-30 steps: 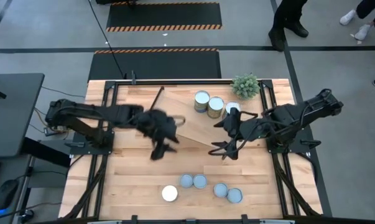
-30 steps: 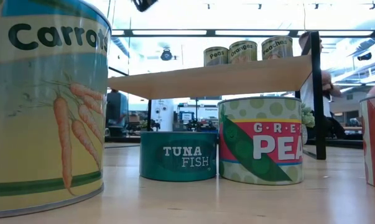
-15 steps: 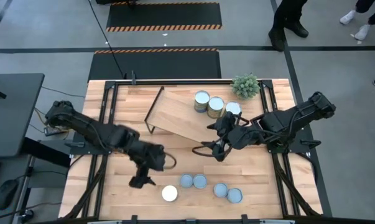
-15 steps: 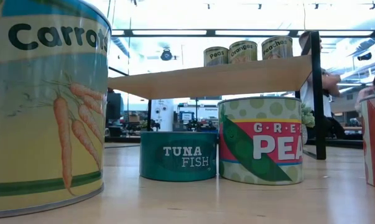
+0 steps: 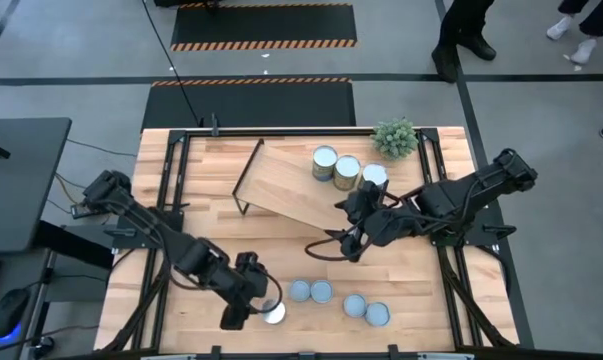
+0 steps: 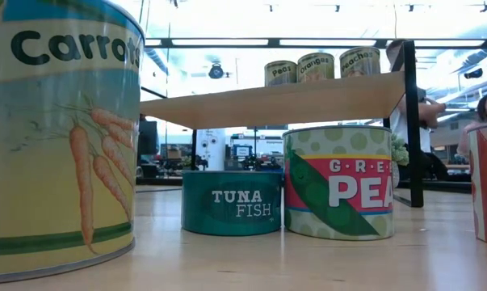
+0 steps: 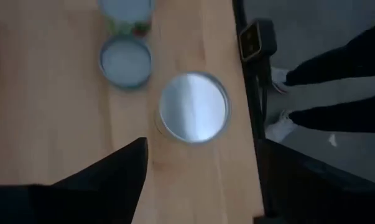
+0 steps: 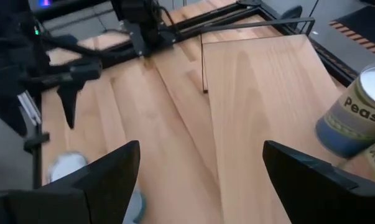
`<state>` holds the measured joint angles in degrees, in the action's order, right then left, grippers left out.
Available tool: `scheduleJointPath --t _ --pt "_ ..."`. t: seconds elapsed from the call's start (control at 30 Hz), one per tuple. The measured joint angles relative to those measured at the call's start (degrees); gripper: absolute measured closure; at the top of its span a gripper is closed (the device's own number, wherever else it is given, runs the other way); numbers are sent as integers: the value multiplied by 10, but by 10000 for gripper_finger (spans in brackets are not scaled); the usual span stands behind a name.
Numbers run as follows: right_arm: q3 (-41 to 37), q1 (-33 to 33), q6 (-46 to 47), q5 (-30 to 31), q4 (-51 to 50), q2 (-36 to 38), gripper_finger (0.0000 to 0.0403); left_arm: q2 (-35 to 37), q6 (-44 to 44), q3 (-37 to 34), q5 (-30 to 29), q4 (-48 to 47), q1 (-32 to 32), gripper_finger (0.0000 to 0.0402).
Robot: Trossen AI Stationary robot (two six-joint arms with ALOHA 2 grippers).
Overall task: Pick and place cans onto a shelf
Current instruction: Put the canned carrots on the shelf
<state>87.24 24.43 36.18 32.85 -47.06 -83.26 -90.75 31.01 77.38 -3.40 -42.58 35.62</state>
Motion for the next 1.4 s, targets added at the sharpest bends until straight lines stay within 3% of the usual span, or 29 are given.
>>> scheduleJointPath --t 0.3,0.6,0.83,1.13,1.4 --pt "0 35 -56 -39 -28 8 56 -48 110 0 -23 13 14 92" --pt "0 51 -121 -40 -25 10 56 -78 199 0 -30 -5 51 92" --pt "0 41 -129 -40 -16 10 56 -126 228 0 -30 10 74 92" --pt "-1 36 -131 -57 -15 10 56 -171 308 0 -80 32 70 92" --pt "-95 61 -135 -122 136 11 56 -169 314 0 -125 65 71 92"
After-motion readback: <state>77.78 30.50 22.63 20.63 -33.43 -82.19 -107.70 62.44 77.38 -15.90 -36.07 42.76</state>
